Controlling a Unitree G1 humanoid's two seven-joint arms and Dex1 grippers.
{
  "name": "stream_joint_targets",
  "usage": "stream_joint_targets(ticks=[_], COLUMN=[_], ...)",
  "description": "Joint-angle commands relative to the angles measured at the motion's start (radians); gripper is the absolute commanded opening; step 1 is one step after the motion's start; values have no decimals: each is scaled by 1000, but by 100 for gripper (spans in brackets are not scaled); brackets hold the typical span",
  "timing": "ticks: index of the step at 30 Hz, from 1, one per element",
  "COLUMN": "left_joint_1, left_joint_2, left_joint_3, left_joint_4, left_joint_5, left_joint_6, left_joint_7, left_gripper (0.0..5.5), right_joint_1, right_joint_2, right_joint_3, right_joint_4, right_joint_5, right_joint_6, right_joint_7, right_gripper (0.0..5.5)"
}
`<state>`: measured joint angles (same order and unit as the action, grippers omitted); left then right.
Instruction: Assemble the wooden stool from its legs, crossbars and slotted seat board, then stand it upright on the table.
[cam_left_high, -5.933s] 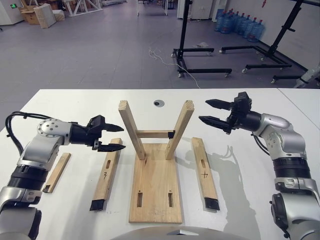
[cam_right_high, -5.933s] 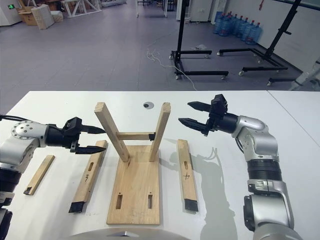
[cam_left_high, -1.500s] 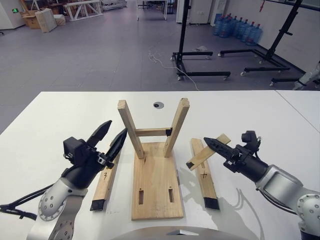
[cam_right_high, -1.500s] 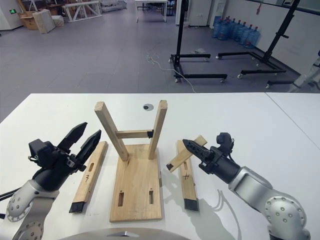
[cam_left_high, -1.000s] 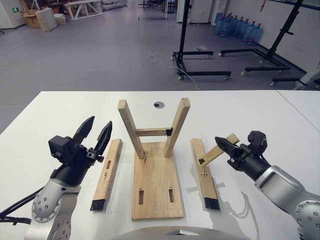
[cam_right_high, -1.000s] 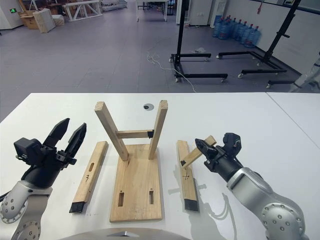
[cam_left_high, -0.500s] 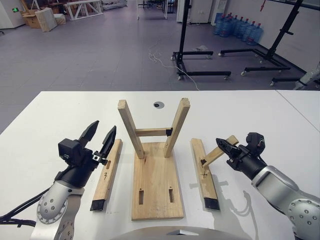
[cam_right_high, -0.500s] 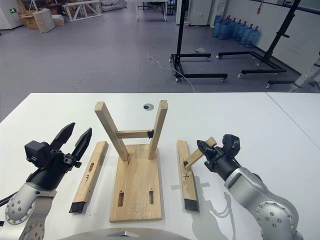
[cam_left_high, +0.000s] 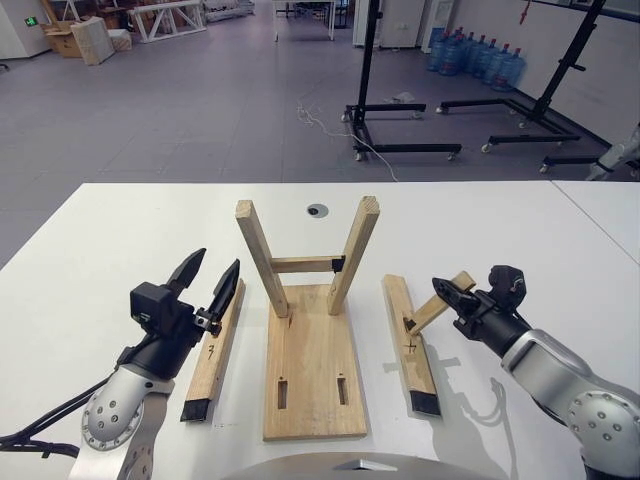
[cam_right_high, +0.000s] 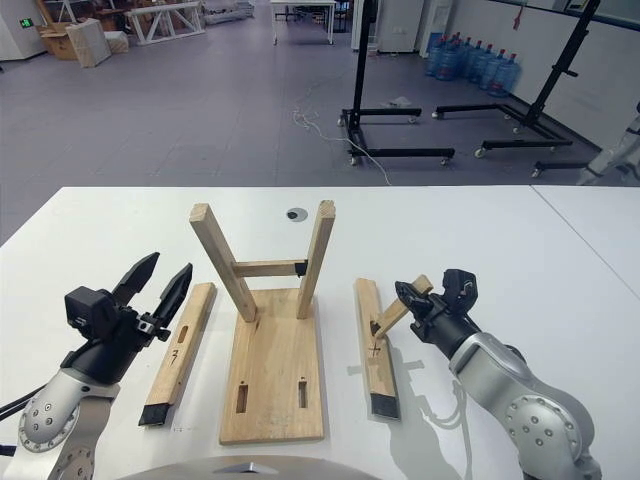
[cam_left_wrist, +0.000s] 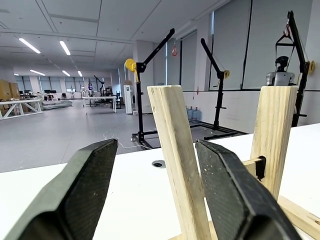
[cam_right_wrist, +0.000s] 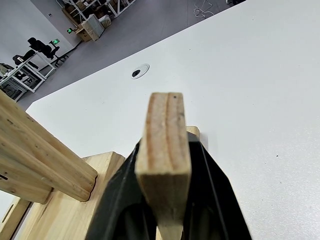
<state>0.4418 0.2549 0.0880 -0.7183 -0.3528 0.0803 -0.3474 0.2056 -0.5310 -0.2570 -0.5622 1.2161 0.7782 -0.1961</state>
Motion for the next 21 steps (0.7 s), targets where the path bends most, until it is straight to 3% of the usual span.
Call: stream_joint_targets(ticks=[1, 12, 21], left_joint_1=[9, 11, -7], left_joint_2=[5, 15, 38], left_joint_3=[-11, -19, -18], left_joint_4=[10, 19, 19], left_joint_5=[19, 37, 32], left_joint_6=[-5, -3, 17], left_joint_7=[-2, -11, -23], left_gripper=[284, 284, 284], right_joint_1=[-20, -14, 23], right_joint_2=[-2, 30, 34], right_joint_3=[-7, -27, -5], right_joint_4=[-29, -43, -34], right_joint_5=[21, 93, -6], right_joint_6=[31, 40, 30], right_joint_7=[-29, -110, -85], right_gripper=[38, 38, 38])
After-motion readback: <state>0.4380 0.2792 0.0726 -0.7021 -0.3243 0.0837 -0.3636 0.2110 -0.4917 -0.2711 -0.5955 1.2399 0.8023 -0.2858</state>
